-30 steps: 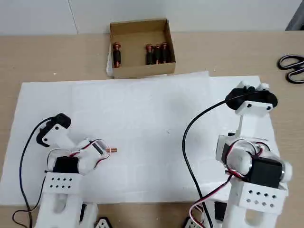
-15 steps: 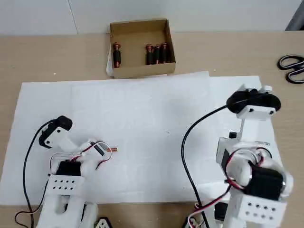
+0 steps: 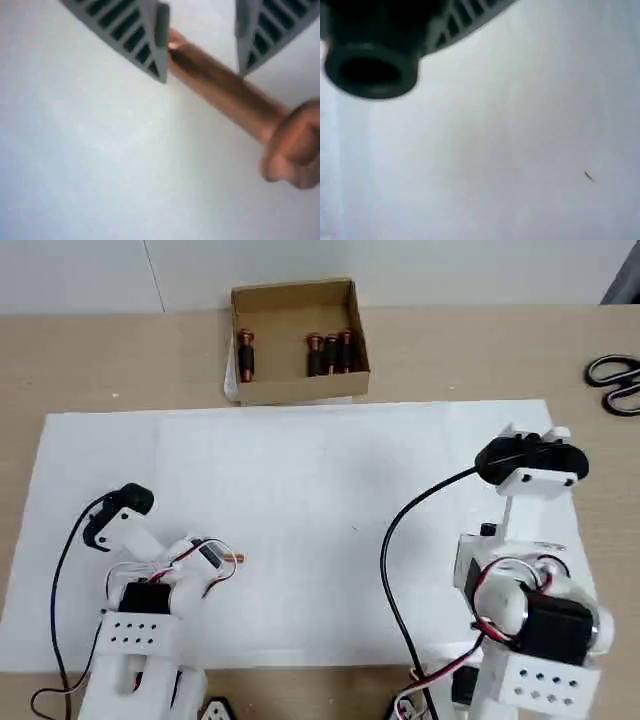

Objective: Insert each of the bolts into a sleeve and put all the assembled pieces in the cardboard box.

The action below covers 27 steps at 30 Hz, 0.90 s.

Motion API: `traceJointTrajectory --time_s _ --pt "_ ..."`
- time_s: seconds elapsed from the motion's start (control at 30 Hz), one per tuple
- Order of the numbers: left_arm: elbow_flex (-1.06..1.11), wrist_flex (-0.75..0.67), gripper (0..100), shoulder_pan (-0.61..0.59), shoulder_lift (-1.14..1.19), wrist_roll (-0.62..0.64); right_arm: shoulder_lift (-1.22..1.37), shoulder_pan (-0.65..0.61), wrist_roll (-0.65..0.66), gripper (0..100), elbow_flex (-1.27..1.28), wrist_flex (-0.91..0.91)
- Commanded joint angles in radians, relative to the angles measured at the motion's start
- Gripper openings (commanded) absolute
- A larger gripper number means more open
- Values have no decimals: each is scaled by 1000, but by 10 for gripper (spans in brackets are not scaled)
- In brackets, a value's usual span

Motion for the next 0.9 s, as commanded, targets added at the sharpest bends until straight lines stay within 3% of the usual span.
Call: traceJointTrajectory --time_s 0.0,0.3,0.43,0.63,0.87 --pt "15 -3 65 -9 5 5 -13 7 -5 14 -5 -7" --pt "-15 2 63 -9 -5 5 -15 7 -5 14 -5 -7" --pt "-90 3 6 -9 -5 6 -13 7 -5 14 -5 -8" --pt "-214 6 9 -3 -5 6 -12 7 -5 14 -5 -8" --pt "-268 107 10 3 3 0 -10 5 -5 14 -5 -10"
